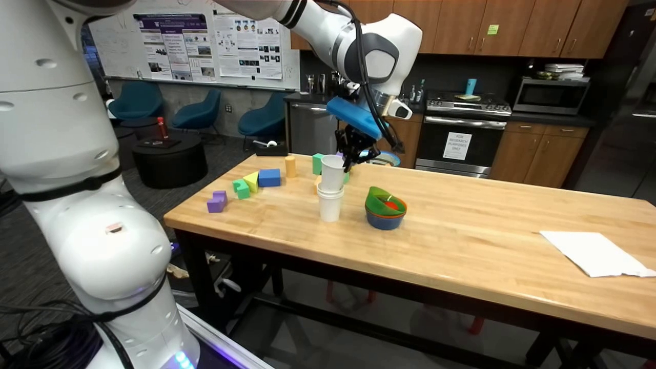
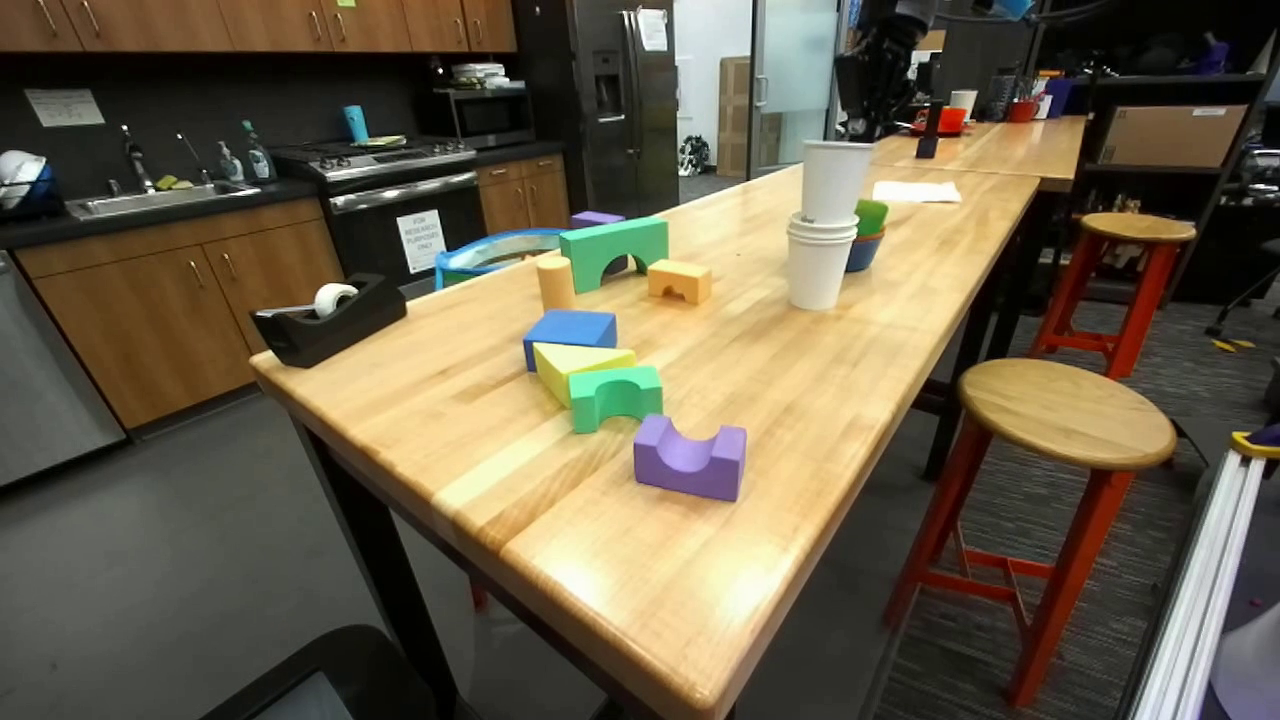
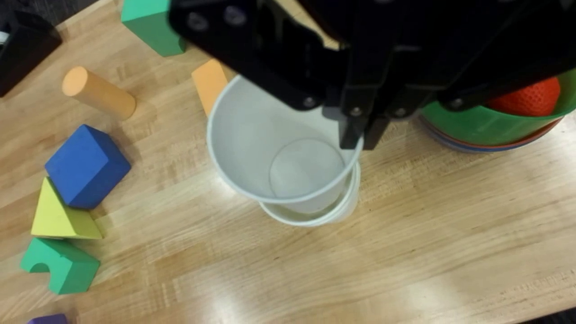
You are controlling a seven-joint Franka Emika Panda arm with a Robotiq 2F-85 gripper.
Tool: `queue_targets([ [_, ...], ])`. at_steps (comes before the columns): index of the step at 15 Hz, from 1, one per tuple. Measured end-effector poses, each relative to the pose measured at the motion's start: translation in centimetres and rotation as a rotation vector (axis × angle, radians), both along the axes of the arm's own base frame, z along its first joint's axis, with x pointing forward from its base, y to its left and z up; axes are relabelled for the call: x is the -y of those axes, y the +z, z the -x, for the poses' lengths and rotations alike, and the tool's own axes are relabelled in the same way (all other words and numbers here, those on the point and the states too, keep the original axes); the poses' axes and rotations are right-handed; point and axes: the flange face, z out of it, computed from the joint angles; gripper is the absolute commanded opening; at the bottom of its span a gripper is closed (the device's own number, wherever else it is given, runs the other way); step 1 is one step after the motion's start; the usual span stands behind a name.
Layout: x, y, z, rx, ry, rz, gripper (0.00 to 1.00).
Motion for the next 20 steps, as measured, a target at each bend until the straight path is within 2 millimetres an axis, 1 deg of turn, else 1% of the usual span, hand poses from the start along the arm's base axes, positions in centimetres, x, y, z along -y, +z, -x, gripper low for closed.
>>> queue_targets([
  [10,-1.1,-1.2,0.0,-0.025,0.021,-0.006,0.01],
  [15,-0.9,-2.2,-0.1,-0.050,0.022,0.004,0.01],
  [19,-0.7,-3.5,-0.3,-0.084,0.013,0.025,0.01],
  [20,-0.6,-3.8,-0.3,-0.092,0.012,0.030,0.29],
])
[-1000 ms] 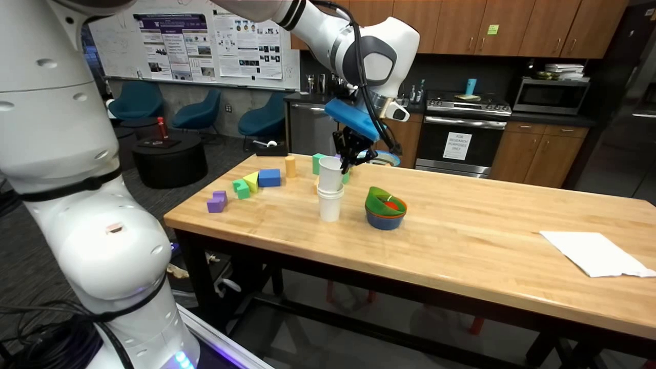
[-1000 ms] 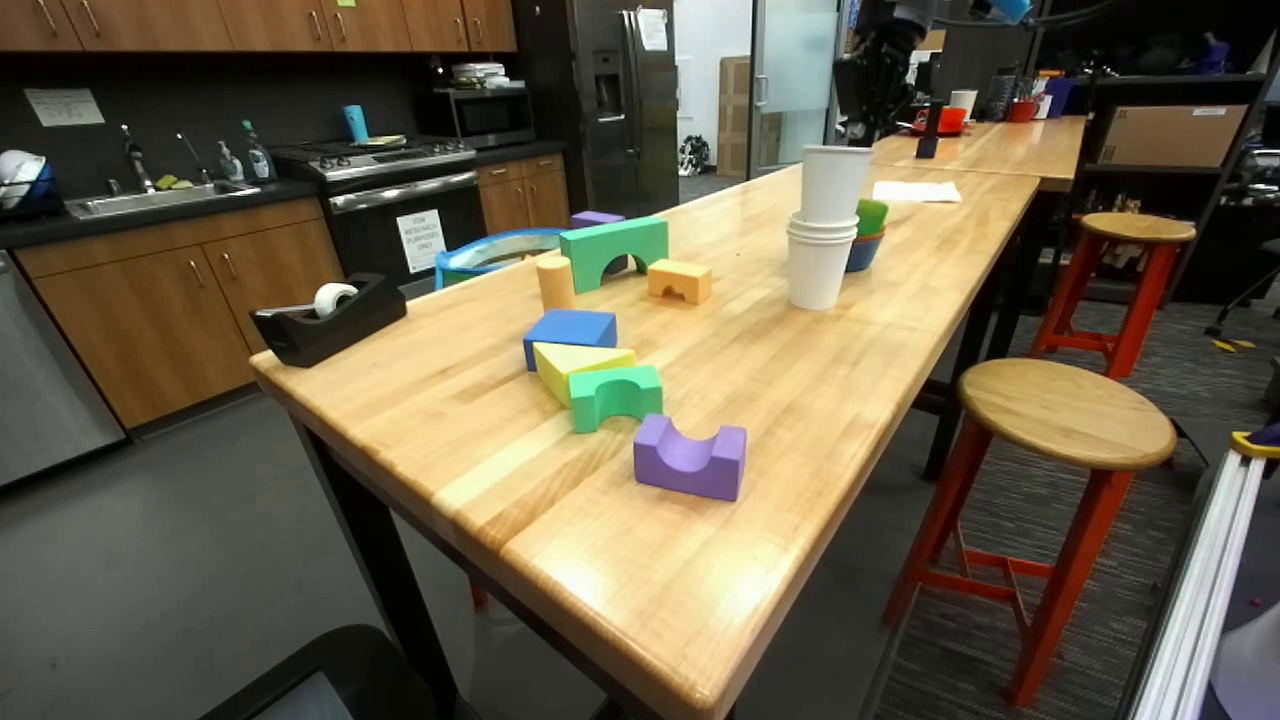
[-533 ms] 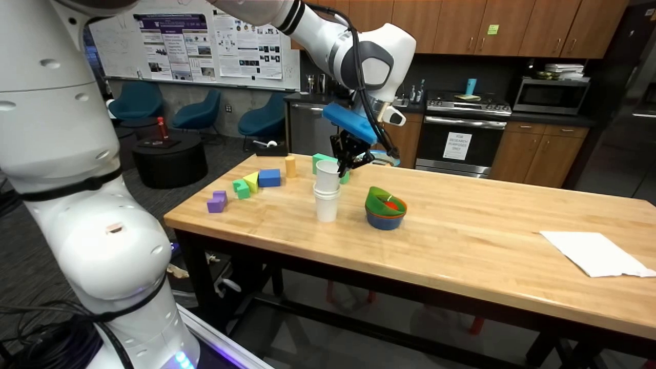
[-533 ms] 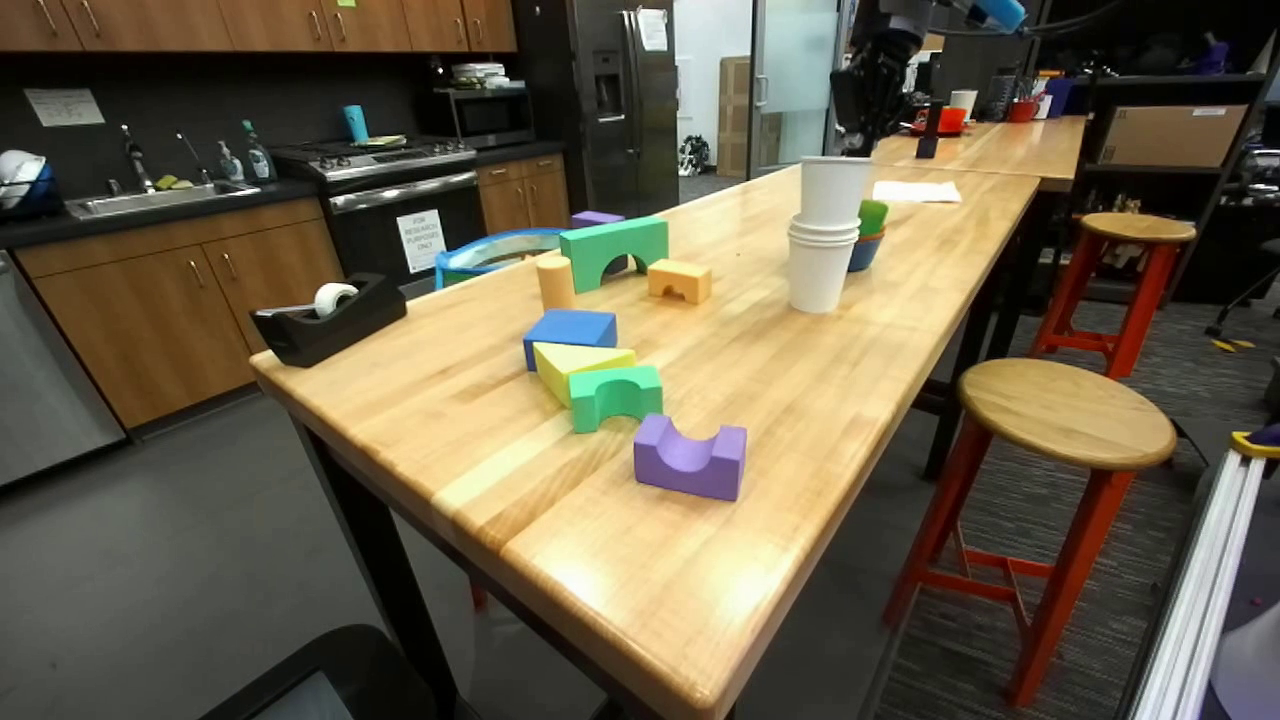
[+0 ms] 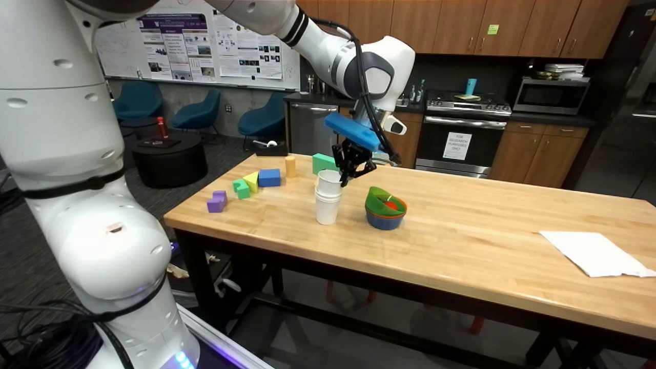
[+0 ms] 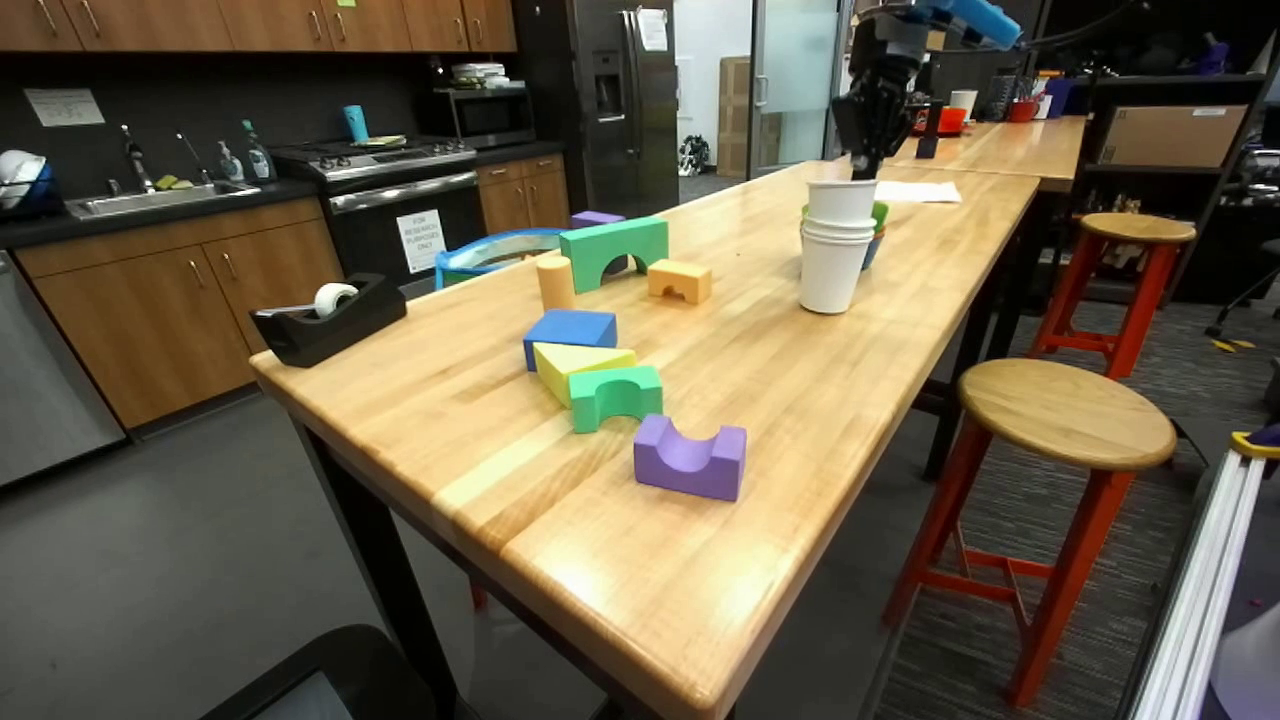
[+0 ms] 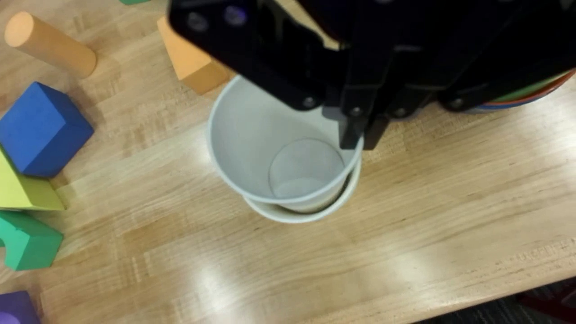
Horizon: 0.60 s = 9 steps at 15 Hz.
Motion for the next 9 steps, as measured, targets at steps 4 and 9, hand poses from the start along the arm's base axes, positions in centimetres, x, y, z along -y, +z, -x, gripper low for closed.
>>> queue_targets([
  [4,0.4,-1.1,-0.1,-0.022,-0.006,0.014,0.46],
  [9,0.6,-1.5,0.0,-0.029,-0.012,0.014,0.80],
])
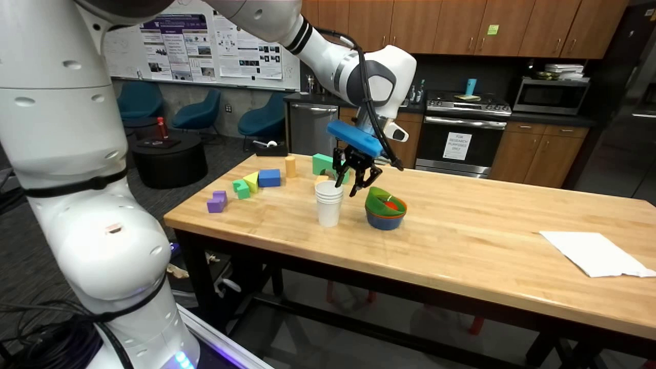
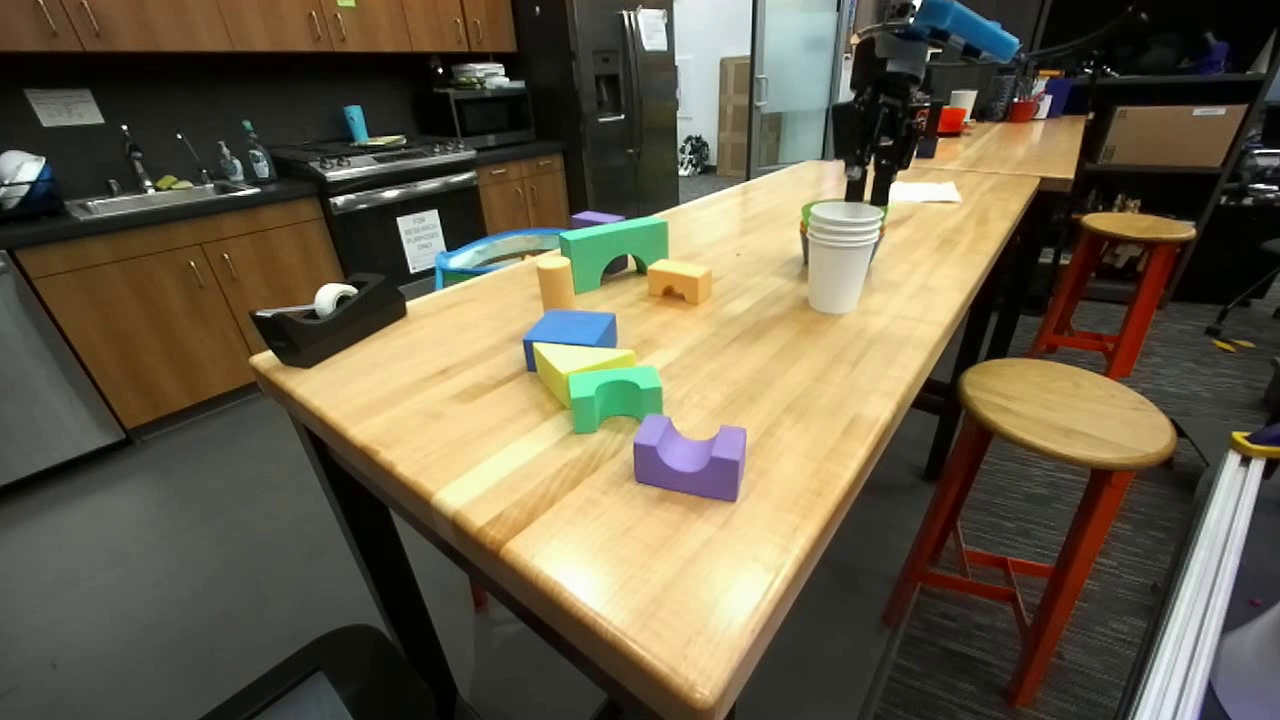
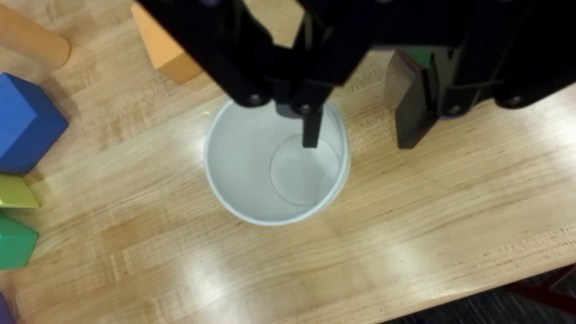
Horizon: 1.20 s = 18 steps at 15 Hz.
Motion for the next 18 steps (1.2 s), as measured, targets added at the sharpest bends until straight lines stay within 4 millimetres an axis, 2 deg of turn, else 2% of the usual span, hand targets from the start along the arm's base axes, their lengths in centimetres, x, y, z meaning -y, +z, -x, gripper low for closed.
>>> queue_targets([
  [2,0.0,0.1,0.0,0.001,0.000,0.000,0.94],
  [4,0.0,0.3,-0.1,0.005,0.001,0.000,1.00],
  [8,-0.6,2.0,-0.1,0.031,0.015,0.003,1.00],
  [18,-4.3,9.7,1.8,0.119,0.117,-0.018,1.00],
])
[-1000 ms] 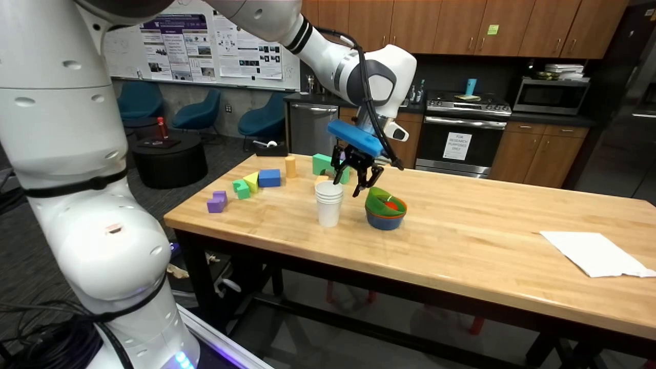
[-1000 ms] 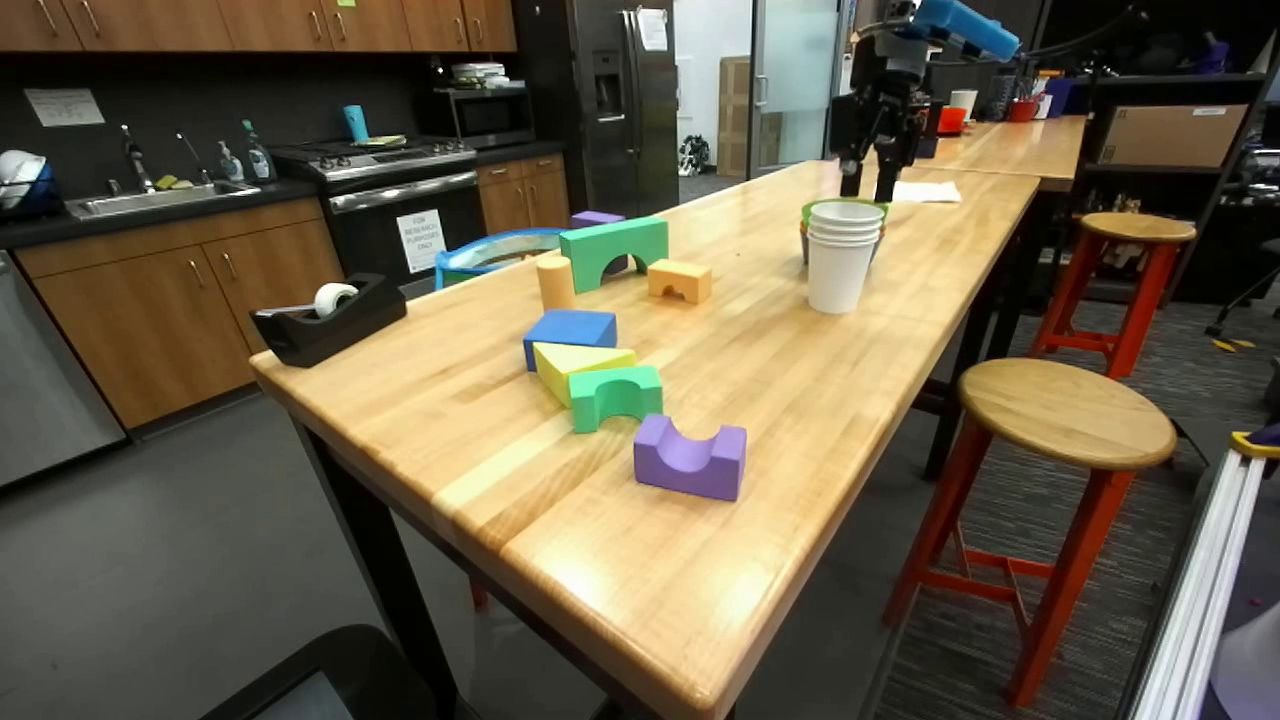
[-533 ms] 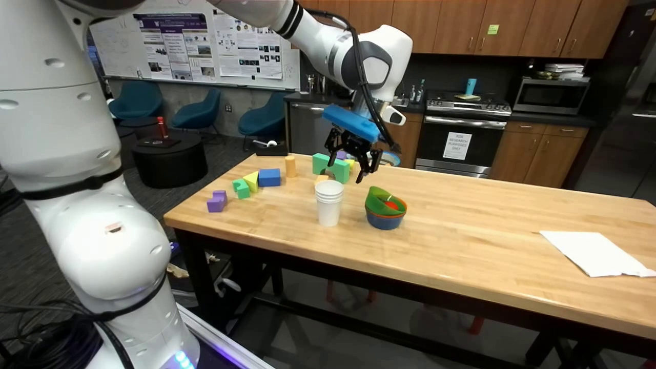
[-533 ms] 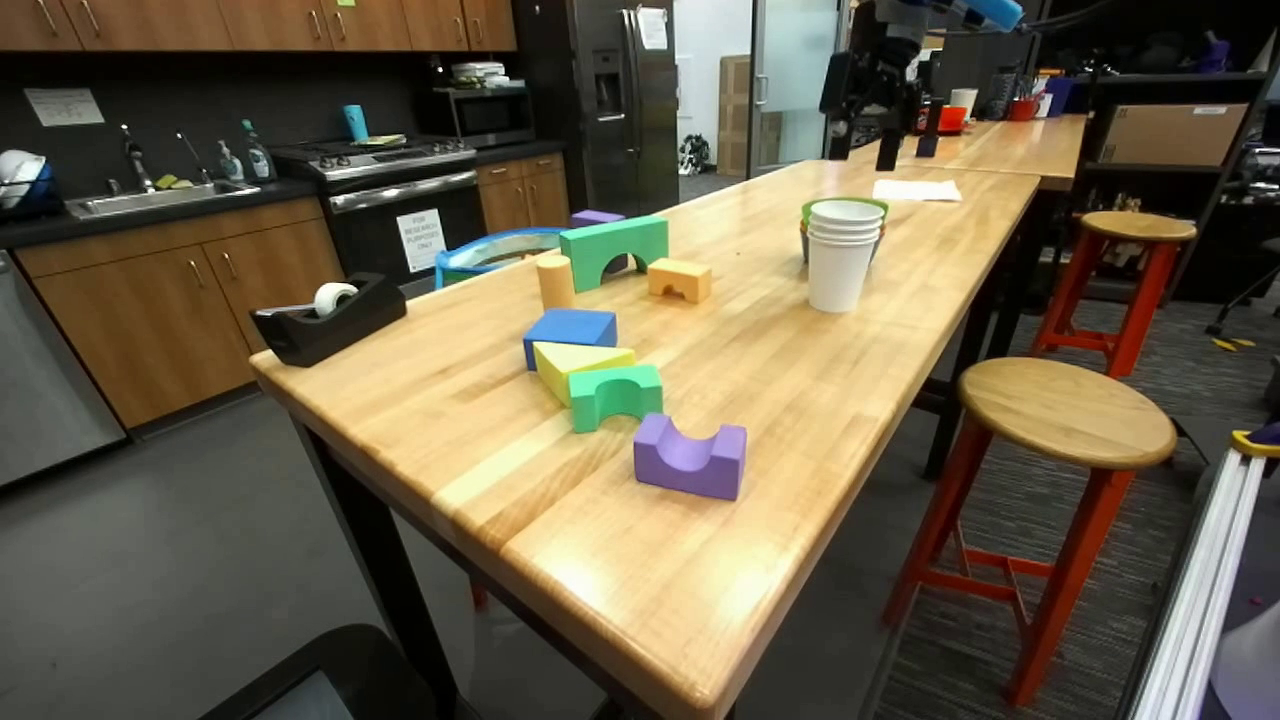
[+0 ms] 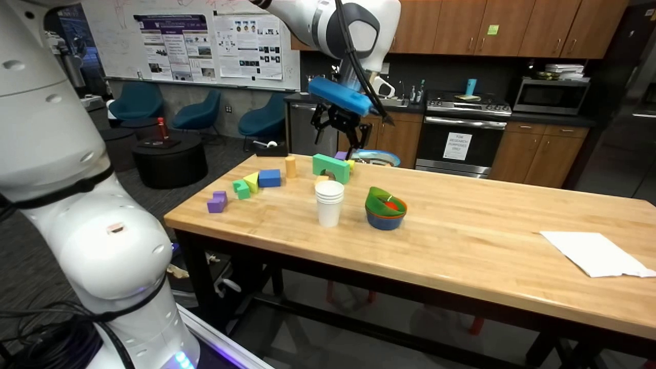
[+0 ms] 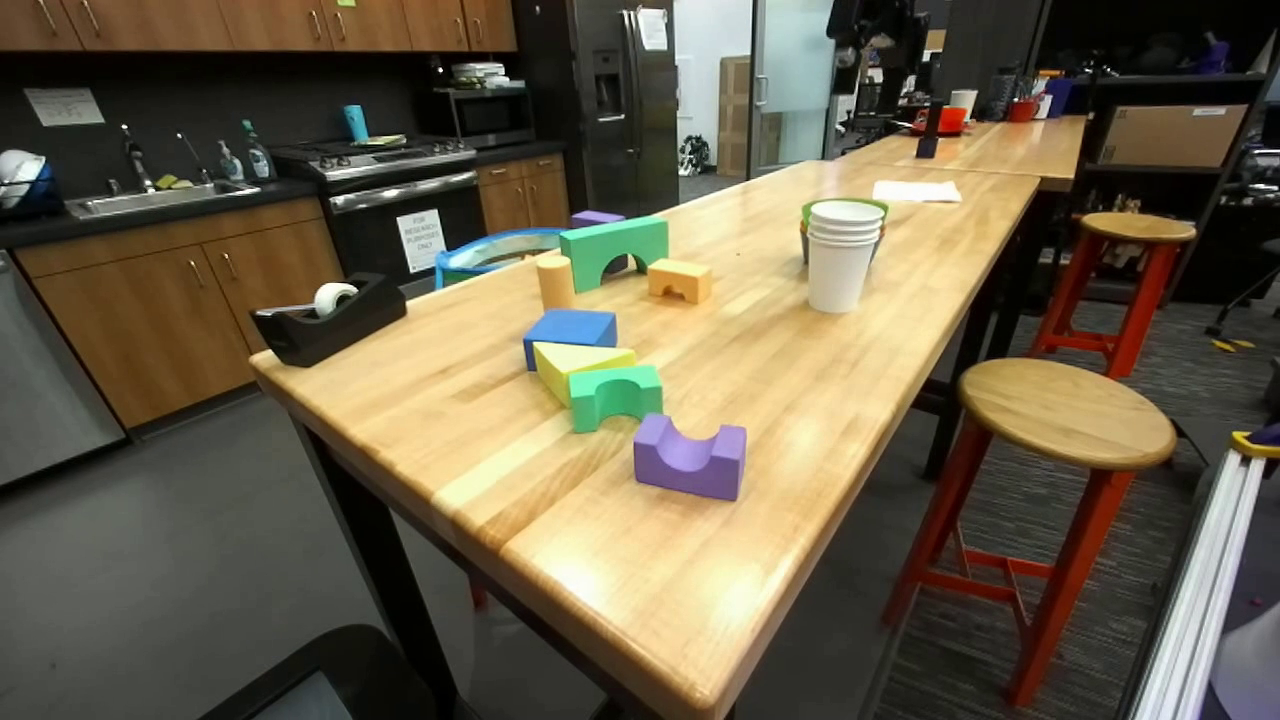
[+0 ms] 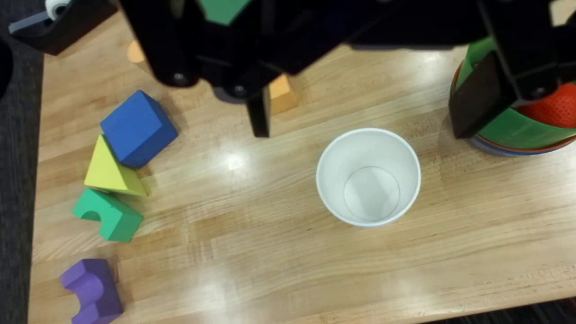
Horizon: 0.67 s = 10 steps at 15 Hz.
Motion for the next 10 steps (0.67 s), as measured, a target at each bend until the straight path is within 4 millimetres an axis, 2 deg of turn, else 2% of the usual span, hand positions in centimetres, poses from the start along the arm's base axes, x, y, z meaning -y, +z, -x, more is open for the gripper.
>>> queue_targets([
  [4,-2.3,1.5,0.7,-0.012,0.080,0.001,1.00],
  [10,-6.1,1.7,0.8,-0.033,0.209,0.050,1.00],
])
